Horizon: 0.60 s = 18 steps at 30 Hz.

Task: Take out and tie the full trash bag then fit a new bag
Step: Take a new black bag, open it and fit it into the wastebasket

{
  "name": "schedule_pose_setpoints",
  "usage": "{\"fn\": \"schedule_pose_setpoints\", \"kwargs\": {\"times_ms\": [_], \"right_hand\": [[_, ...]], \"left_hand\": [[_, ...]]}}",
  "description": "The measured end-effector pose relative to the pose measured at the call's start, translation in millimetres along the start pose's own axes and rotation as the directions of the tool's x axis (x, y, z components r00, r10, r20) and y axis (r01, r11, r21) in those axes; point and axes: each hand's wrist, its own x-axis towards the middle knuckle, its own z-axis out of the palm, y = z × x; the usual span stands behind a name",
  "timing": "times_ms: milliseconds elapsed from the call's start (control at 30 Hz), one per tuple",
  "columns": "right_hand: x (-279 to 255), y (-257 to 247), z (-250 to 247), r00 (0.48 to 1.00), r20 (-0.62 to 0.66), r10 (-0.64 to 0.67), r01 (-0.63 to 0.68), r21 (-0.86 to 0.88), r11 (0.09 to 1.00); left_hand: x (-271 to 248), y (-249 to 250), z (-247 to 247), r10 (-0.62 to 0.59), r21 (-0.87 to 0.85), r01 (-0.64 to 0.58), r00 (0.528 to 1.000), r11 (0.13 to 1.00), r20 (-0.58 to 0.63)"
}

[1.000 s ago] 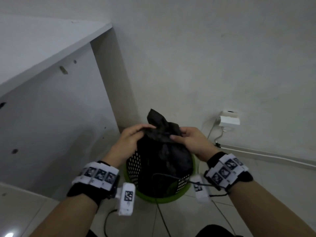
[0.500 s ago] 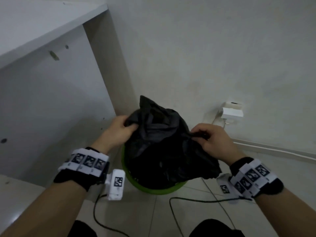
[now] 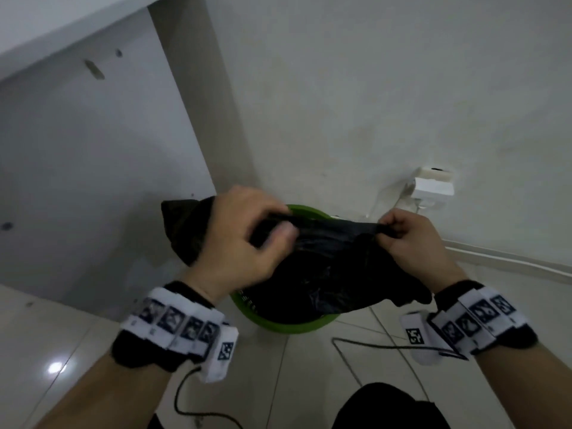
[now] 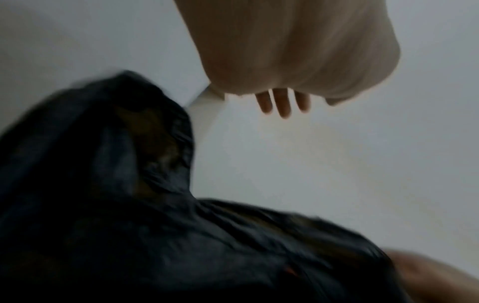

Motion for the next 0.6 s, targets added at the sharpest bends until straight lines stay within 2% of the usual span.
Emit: {"fn": "schedule_pose_setpoints", "kwargs": {"times_ms": [33, 67, 100, 133, 167, 233, 367, 433, 500, 600], "right_hand": [[1, -5, 4, 1.0, 0.015, 0.011, -0.012, 0.051, 0.999], [1, -9, 7, 0.999, 0.029, 0.027, -0.031, 0.109, 0.994], [1, -12, 8, 0.997, 0.048, 0.053, -0.061, 0.165, 0.984], [1, -12, 8, 0.994, 0.072, 0.08, -0.094, 0.218, 0.971], [3, -12, 8, 0.989, 0.093, 0.114, -0.134, 0.255, 0.958], [8, -5, 3, 0.978, 0.093, 0.185, -0.204, 0.305, 0.93], [11, 15, -3, 0.938, 0.057, 0.342, -0.337, 0.38, 0.862], [7, 14, 4, 0.924, 0.119, 0.364, -0.379, 0.421, 0.824], [0, 7, 14, 0.924, 0.201, 0.325, -0.382, 0.451, 0.806], [-5, -7, 28, 0.916, 0.332, 0.225, -0.367, 0.467, 0.804]], "left_hand": [[-8, 7, 15, -0.02, 0.035, 0.013, 0.976, 0.999, 0.215], [-19, 6, 30, -0.096, 0.135, 0.043, 0.903, 0.99, 0.418], [-31, -1, 44, -0.195, 0.258, 0.059, 0.816, 0.964, 0.544], [-43, -14, 54, -0.281, 0.328, 0.093, 0.756, 0.94, 0.592], [-50, -27, 56, -0.332, 0.332, 0.153, 0.733, 0.931, 0.594], [-58, -48, 46, -0.319, 0.279, 0.187, 0.757, 0.942, 0.57], [-67, -70, 18, -0.081, 0.255, -0.065, 0.849, 0.965, 0.522], [-73, -67, 21, -0.063, 0.268, -0.086, 0.862, 0.96, 0.503], [-71, -59, 39, -0.11, 0.225, -0.021, 0.826, 0.974, 0.553], [-67, -49, 76, -0.27, 0.211, 0.173, 0.711, 0.962, 0.649]]}}
